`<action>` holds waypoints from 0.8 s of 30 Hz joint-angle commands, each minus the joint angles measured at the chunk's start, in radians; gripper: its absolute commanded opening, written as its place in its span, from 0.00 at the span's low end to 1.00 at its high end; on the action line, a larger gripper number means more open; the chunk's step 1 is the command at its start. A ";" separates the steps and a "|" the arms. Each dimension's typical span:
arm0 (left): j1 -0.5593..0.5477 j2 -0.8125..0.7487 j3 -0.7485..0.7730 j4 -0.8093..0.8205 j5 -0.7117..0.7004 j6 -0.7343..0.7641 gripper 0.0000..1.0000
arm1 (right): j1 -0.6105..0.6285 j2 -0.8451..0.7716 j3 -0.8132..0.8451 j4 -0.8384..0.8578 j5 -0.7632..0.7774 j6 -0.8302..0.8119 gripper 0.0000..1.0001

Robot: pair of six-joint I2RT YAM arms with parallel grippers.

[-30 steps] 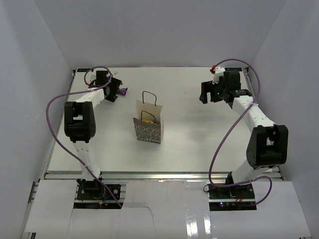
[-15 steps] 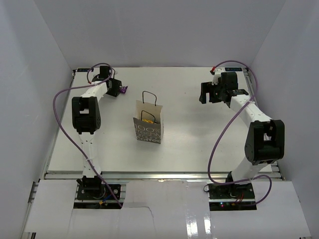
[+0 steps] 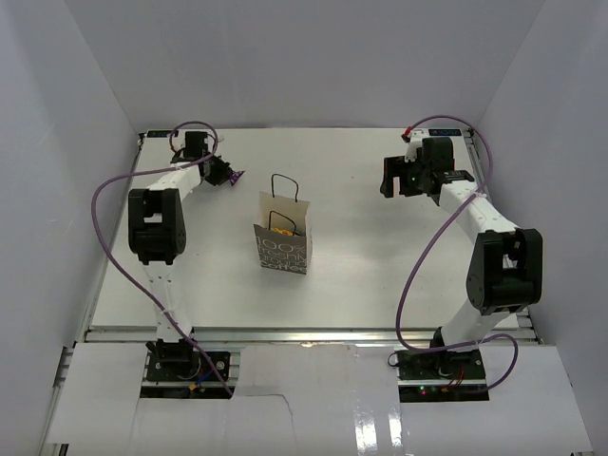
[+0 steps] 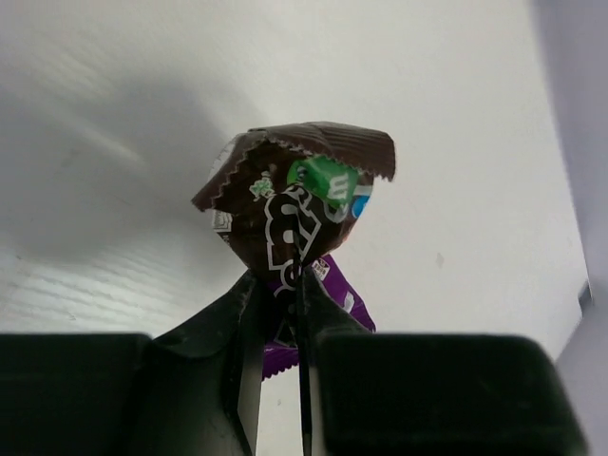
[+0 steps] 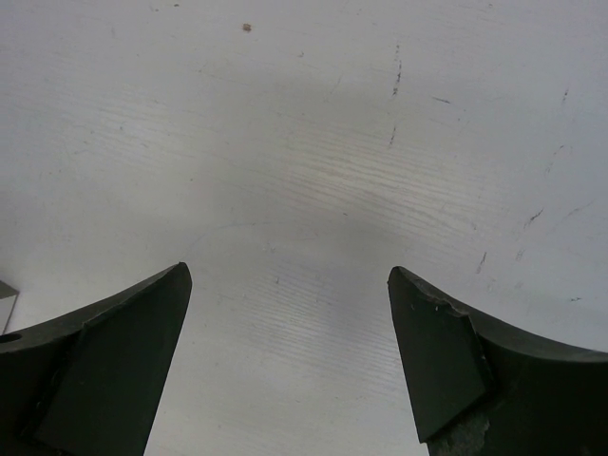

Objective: Place the snacks into the paper bag

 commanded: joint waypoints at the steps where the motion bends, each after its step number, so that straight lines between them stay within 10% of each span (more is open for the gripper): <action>1: 0.000 -0.308 -0.194 0.298 0.194 0.250 0.21 | -0.006 -0.018 0.026 0.026 -0.034 0.002 0.90; 12: -0.022 -1.039 -0.770 0.625 0.703 0.470 0.21 | -0.006 -0.004 0.070 -0.044 -0.339 -0.128 0.90; 24: -0.143 -1.127 -0.812 0.630 0.820 0.448 0.22 | -0.006 -0.042 0.052 -0.066 -0.393 -0.161 0.90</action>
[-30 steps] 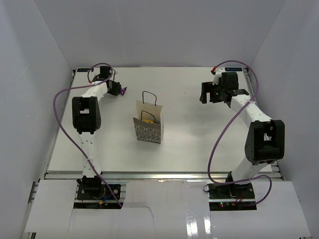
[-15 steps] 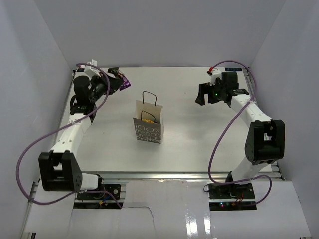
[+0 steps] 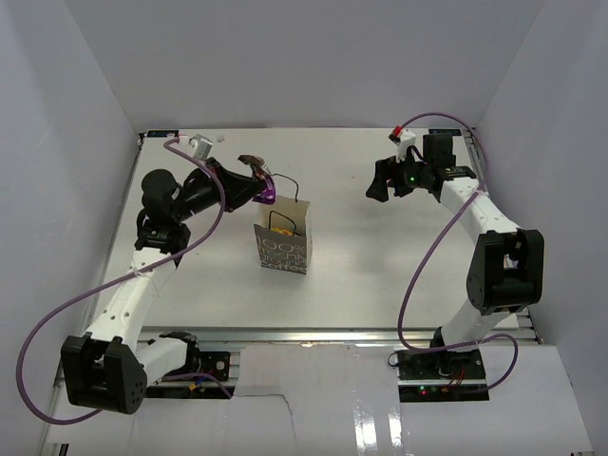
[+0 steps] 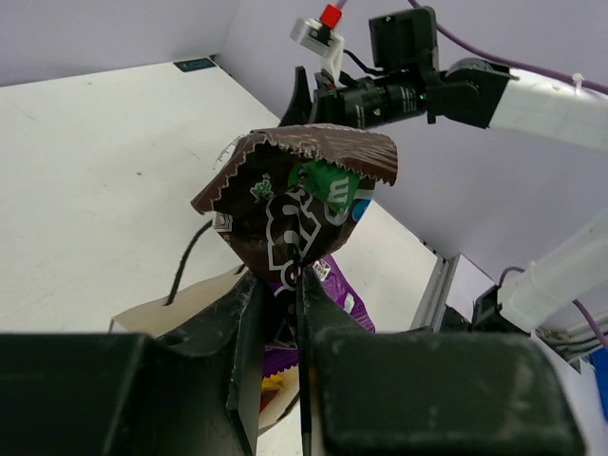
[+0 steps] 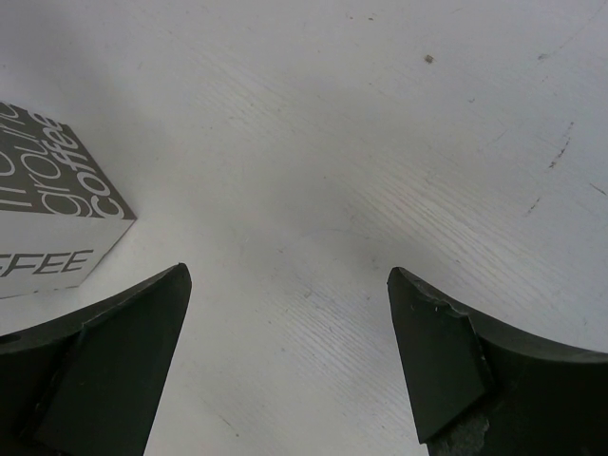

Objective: Place the snacks into the paper bag

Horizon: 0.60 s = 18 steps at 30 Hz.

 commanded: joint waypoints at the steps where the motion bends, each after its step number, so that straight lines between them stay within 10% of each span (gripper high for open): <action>1: -0.053 0.022 0.014 0.014 0.032 0.025 0.22 | -0.006 -0.053 0.006 -0.010 -0.028 -0.024 0.90; 18: -0.116 0.038 0.038 -0.015 -0.104 0.073 0.62 | -0.006 -0.104 -0.011 -0.045 -0.075 -0.075 0.90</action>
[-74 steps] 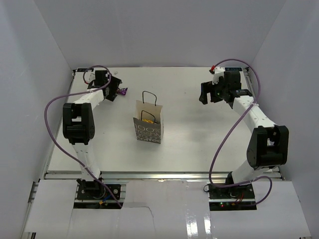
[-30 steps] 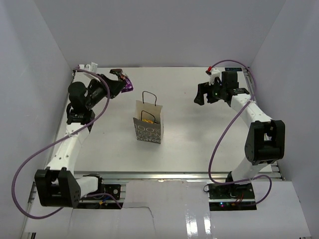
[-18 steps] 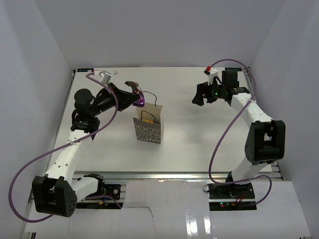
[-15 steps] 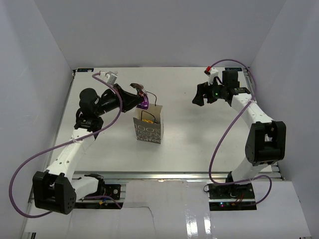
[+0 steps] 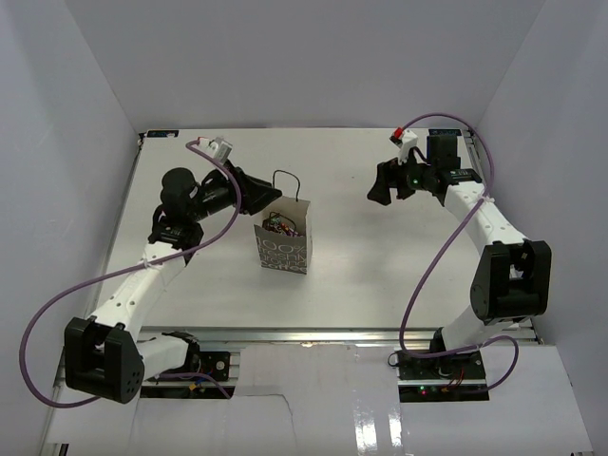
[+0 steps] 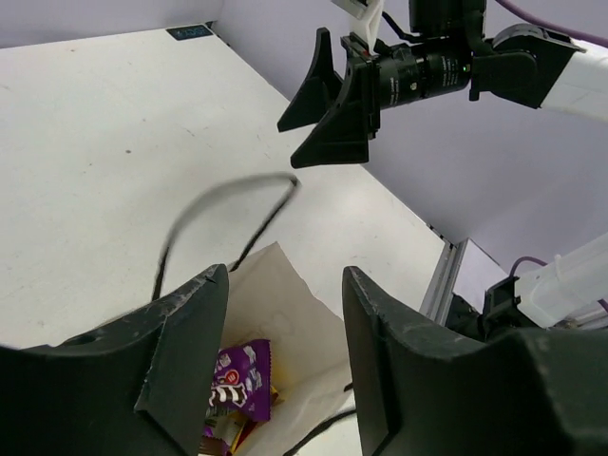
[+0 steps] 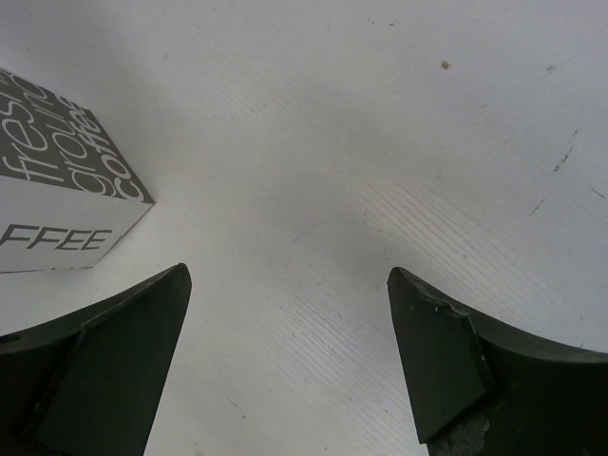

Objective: Place the snacks into the paper bag

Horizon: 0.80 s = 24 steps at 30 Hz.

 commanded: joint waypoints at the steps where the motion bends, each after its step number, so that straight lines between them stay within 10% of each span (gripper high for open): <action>1: -0.002 -0.044 0.049 -0.010 -0.031 0.017 0.62 | -0.006 -0.033 0.022 -0.034 -0.065 -0.049 0.90; 5: -0.002 -0.102 0.120 -0.109 -0.098 0.095 0.67 | -0.009 -0.045 0.050 -0.065 -0.029 -0.071 0.90; 16: -0.002 -0.395 0.126 -0.588 -0.831 0.212 0.93 | -0.042 -0.099 0.160 -0.080 0.225 -0.016 0.90; 24: -0.002 -0.562 0.006 -0.627 -0.931 0.158 0.98 | -0.069 -0.154 0.162 -0.065 0.327 0.050 0.90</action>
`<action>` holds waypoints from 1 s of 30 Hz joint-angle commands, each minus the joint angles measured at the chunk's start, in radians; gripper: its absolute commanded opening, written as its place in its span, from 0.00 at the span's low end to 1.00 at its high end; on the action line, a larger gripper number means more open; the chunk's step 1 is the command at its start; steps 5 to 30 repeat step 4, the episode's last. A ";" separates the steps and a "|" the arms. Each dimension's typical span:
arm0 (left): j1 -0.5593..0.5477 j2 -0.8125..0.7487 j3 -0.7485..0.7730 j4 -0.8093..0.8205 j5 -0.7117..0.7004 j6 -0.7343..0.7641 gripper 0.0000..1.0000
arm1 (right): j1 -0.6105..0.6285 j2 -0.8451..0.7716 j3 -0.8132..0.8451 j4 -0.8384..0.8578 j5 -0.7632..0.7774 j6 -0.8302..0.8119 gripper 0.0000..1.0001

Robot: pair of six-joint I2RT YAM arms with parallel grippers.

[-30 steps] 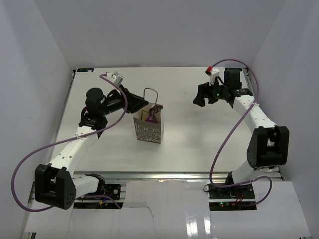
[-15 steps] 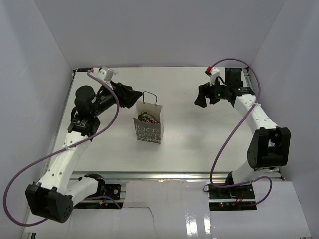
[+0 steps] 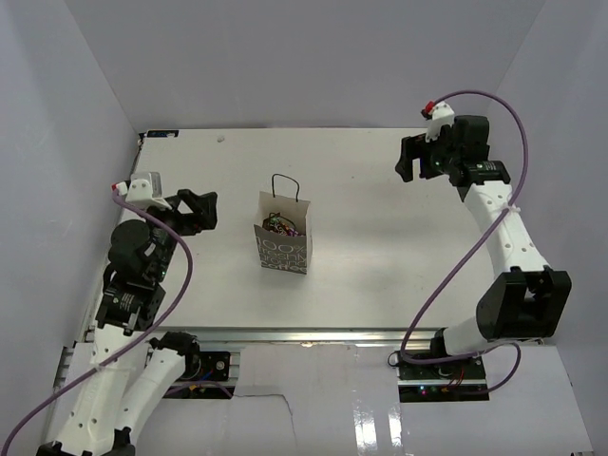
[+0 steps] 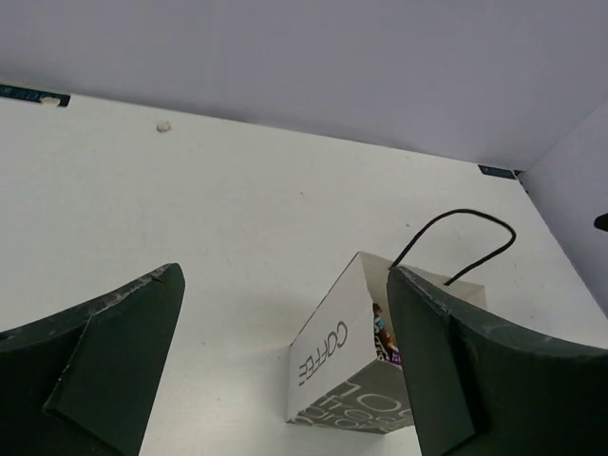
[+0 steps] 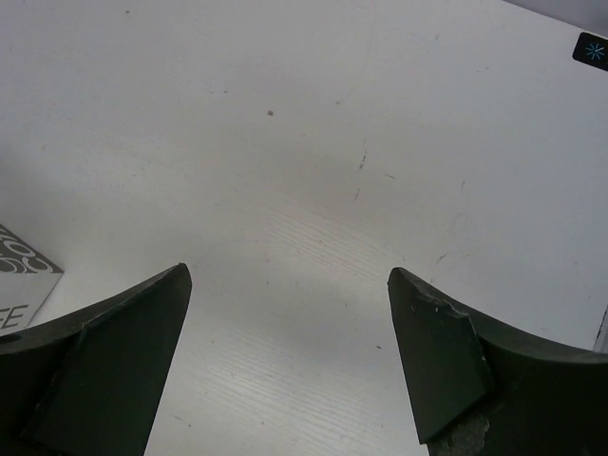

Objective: Place the snacks into the paper bag

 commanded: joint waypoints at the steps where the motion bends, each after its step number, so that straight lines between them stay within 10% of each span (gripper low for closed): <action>1: -0.002 -0.029 -0.030 -0.042 -0.078 -0.035 0.98 | -0.026 -0.045 0.037 0.011 0.022 0.017 0.90; 30: -0.002 -0.035 -0.047 -0.040 -0.070 -0.052 0.98 | -0.053 -0.053 0.049 0.016 -0.034 0.045 0.90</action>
